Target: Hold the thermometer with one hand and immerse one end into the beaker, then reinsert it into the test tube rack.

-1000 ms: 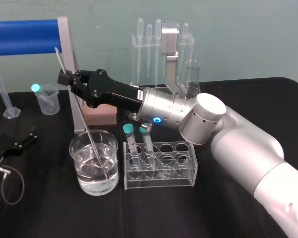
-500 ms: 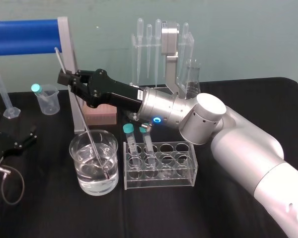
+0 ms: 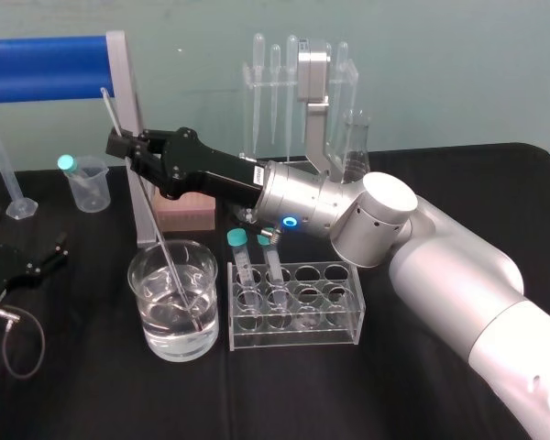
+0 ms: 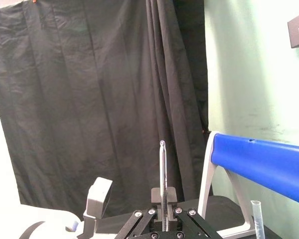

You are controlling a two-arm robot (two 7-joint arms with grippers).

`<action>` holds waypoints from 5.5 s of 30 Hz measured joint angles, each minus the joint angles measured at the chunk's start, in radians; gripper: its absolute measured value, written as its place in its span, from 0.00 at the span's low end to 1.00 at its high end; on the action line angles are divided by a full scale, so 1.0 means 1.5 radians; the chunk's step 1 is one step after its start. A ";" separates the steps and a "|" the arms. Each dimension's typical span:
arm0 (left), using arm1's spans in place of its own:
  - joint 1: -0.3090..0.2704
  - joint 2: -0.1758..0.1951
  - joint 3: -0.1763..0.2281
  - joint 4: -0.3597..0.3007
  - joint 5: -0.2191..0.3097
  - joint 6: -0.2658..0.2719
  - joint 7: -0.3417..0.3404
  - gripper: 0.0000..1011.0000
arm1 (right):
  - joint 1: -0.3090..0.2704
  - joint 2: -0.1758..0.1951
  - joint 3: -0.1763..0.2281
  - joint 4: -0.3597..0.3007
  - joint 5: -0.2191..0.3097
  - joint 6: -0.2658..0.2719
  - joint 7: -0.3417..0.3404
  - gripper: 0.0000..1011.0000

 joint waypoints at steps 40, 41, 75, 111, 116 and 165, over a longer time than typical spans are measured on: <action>0.000 0.000 0.000 0.000 0.000 0.000 0.000 1.00 | 0.000 0.000 0.000 0.000 0.000 0.000 0.000 0.06; 0.000 0.000 0.000 0.000 0.000 0.000 0.000 1.00 | 0.000 0.000 0.000 0.000 0.000 0.000 0.000 0.06; 0.000 0.000 0.000 0.000 0.000 0.000 0.000 1.00 | 0.000 0.000 0.000 0.000 0.000 0.000 0.000 0.06; 0.000 0.000 0.000 0.000 0.000 0.000 0.000 1.00 | -0.007 0.003 0.010 -0.014 0.001 -0.007 0.000 0.06; 0.000 0.000 0.000 0.000 0.000 0.000 0.000 1.00 | -0.017 0.006 0.025 -0.038 0.014 -0.022 0.009 0.06; 0.000 0.000 0.000 0.000 0.000 0.000 0.000 1.00 | -0.267 0.265 0.228 -0.503 0.000 -0.029 -0.267 0.06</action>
